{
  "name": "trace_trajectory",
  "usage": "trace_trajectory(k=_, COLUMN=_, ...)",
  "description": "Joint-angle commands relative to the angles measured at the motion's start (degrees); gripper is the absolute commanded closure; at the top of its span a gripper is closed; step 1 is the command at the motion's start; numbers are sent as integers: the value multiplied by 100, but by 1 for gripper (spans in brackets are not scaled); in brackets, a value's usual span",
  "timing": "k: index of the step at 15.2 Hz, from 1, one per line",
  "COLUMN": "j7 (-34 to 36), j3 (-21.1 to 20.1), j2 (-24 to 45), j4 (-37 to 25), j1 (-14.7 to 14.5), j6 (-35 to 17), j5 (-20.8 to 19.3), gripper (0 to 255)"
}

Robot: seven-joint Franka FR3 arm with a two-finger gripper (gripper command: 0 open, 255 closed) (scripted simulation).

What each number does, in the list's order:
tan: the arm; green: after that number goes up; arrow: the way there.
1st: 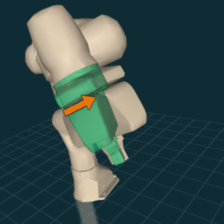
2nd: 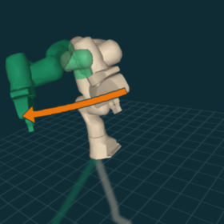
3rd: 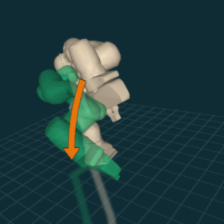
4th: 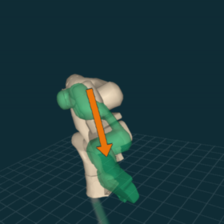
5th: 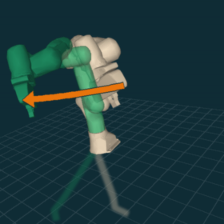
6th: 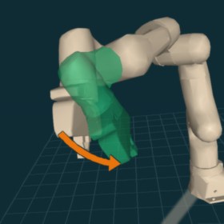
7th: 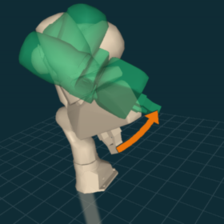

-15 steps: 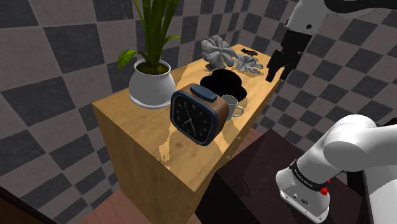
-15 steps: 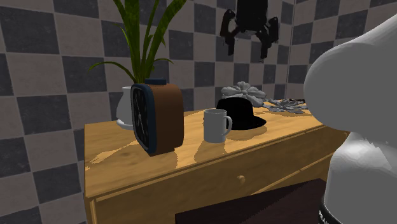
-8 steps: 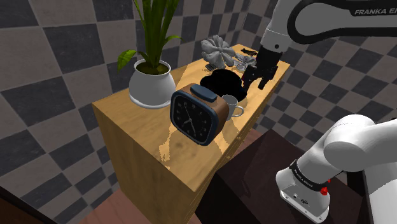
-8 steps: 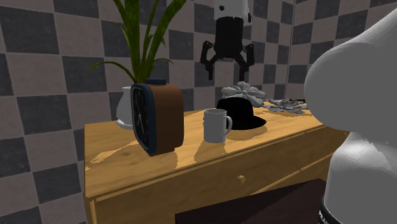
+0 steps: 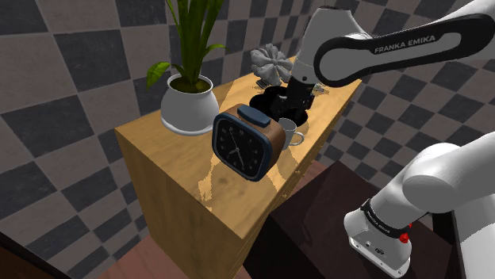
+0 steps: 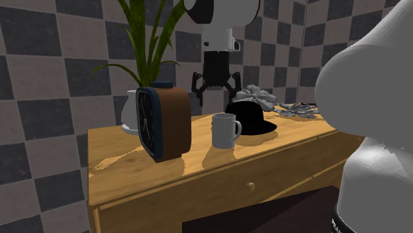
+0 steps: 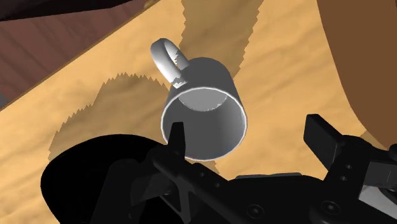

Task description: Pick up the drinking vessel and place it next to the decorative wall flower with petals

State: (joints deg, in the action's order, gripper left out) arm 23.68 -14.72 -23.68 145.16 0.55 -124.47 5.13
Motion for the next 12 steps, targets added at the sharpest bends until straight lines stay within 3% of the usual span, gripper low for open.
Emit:
trace_trajectory(k=1, j7=205, j3=-129, j2=374, j4=-65, j1=76, j6=-390, j5=-142, gripper=0)
trace_trajectory(k=8, j7=275, j3=-187, j2=749, j4=189, j1=116, j6=-1011, j5=-224, gripper=0)
trace_trajectory(k=12, j7=282, j3=-192, j2=784, j4=207, j1=120, j6=-1062, j5=-233, gripper=0)
